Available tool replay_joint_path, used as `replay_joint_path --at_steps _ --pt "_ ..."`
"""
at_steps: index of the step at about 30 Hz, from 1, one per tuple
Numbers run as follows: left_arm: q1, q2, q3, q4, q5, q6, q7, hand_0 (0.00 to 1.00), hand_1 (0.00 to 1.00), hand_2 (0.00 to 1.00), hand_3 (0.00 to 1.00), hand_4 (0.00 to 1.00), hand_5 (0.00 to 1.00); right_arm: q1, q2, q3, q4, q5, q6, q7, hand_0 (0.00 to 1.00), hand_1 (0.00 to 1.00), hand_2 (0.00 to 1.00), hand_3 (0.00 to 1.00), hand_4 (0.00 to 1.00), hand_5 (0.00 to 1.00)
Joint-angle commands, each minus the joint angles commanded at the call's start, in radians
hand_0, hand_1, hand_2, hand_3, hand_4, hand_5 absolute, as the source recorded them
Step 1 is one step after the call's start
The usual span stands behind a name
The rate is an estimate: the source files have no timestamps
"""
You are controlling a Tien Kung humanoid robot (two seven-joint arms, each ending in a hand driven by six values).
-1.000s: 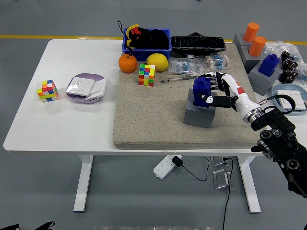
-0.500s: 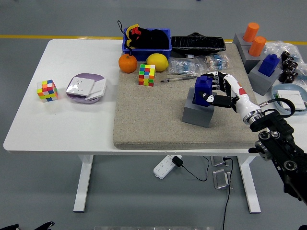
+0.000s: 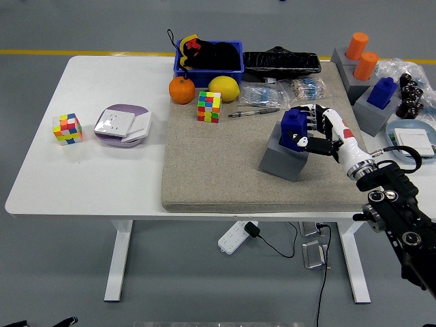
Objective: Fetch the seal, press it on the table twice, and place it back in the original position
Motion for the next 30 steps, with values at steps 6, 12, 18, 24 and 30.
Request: replay_joint_path --at_steps 6,12,18,24,30 --pt "-0.001 0.000 0.000 0.000 -0.001 0.000 0.000 0.813 0.785 0.762 0.799 0.682 0.428 0.006 0.002 -0.008 0.017 0.004 0.000 0.000 0.581 0.459 0.461 0.493 0.688 0.002" --pt "-0.001 0.001 0.001 0.000 -0.004 0.000 -0.001 0.813 0.785 0.763 0.799 0.681 0.425 0.016 0.002 -0.013 0.028 0.009 0.000 0.000 0.581 0.459 0.461 0.492 0.687 0.002" --pt "0.000 0.001 -0.002 0.001 -0.001 0.000 0.000 0.813 0.785 0.763 0.799 0.681 0.425 0.024 0.011 -0.006 0.031 0.009 -0.003 0.002 0.582 0.460 0.460 0.492 0.687 0.002" --pt "0.003 0.000 0.001 0.002 -0.006 0.000 -0.002 0.813 0.785 0.763 0.799 0.682 0.427 0.022 0.033 0.018 0.018 0.001 -0.007 0.003 0.581 0.460 0.460 0.492 0.688 0.002" --pt "0.002 0.000 0.003 0.002 -0.009 0.000 -0.003 0.813 0.785 0.762 0.799 0.682 0.428 0.018 0.056 0.047 0.007 -0.007 -0.012 0.005 0.582 0.460 0.460 0.492 0.688 0.002"
